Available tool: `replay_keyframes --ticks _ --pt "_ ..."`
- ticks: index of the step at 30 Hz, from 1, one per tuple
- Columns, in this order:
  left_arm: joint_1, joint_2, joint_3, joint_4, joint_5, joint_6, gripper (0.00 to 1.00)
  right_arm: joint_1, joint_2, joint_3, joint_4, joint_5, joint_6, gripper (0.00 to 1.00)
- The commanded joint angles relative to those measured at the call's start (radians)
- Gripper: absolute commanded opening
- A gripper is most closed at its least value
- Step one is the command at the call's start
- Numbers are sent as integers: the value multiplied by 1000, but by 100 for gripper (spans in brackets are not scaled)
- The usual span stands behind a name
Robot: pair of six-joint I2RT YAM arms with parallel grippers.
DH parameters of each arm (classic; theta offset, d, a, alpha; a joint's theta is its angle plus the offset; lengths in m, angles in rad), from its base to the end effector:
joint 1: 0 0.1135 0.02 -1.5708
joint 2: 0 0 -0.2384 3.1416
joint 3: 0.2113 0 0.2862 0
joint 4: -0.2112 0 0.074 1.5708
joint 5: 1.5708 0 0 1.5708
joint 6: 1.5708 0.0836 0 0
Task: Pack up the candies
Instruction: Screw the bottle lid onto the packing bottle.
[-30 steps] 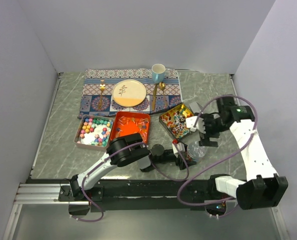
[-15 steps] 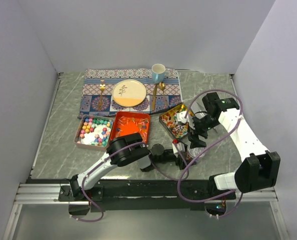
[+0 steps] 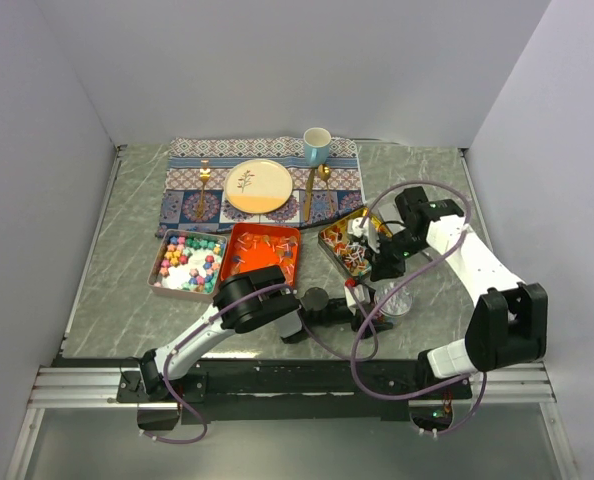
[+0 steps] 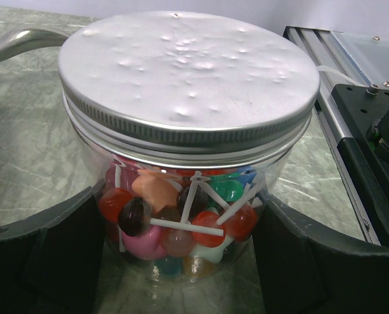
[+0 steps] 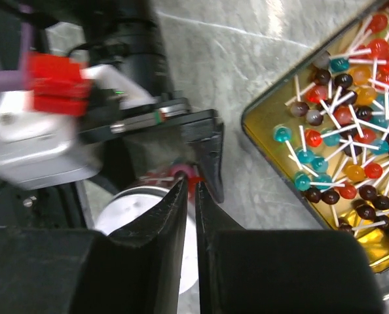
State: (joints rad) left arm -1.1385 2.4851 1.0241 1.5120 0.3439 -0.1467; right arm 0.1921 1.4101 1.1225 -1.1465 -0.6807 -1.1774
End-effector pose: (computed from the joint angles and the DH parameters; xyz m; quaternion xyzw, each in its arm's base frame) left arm 0.1636 -0.4219 -0.0048 0.4320 0.5379 -0.5224 0.5012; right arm 0.2709 0.1063 0.1893 -0.6125 0.7140 0.2630 0.2143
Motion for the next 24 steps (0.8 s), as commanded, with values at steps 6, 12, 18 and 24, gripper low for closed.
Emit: replay_keyframes --ticks 6,12,18,24 --pt "13 247 -108 -329 -8 -209 1 6 -36 -116 57 99 -48 16" --pt "14 248 -107 -328 -16 -217 1 -3 -98 -203 70 176 -65 16" --pt "14 255 -107 -332 -28 -225 1 -71 -128 -233 62 216 -90 17" --pt "14 255 -107 -342 -37 -220 1 -160 -187 -237 -1 245 -128 18"
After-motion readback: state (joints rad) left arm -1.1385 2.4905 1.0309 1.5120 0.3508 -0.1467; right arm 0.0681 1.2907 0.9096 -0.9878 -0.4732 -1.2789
